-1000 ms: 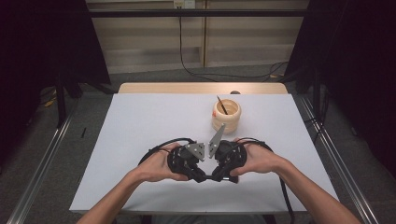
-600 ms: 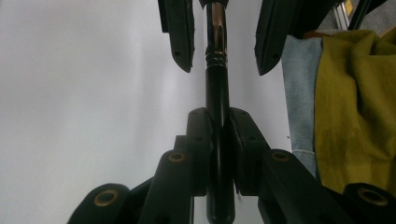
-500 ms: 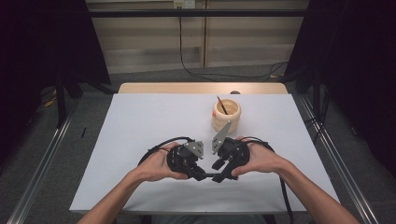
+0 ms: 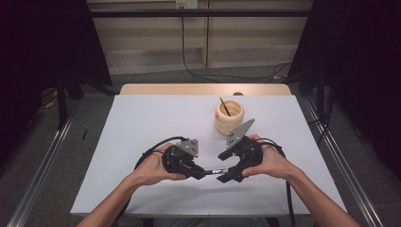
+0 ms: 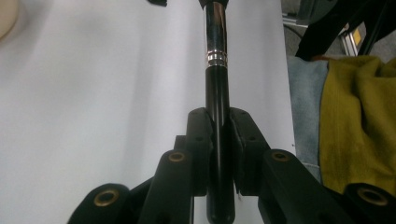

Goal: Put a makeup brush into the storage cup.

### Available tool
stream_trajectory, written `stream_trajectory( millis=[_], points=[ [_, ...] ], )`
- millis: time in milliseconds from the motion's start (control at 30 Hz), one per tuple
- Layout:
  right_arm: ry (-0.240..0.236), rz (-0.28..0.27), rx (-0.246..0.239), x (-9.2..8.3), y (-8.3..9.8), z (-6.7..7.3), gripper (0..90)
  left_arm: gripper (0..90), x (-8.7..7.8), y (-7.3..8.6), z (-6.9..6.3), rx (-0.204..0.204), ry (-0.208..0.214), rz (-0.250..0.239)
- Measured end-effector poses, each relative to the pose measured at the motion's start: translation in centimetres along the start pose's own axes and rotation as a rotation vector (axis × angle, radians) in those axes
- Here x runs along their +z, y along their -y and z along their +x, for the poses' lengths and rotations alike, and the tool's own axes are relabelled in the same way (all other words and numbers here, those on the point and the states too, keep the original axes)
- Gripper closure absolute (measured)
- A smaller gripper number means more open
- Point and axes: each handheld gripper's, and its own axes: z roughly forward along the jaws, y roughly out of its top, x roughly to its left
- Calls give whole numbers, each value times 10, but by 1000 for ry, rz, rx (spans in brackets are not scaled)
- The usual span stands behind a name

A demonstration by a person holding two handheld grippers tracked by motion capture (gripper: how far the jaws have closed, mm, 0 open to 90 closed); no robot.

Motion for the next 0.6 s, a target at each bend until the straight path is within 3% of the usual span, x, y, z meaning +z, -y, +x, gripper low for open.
stream_trajectory(
  millis=[200, 600],
  points=[
    [8, -40, 8, 0, 6, 0, 100, 795, -4, 8, 0, -18, -13, -29],
    [83, -185, 39, -12, 17, -1, 88, 795, -17, 25, -2, -54, -48, -83]
  ],
)
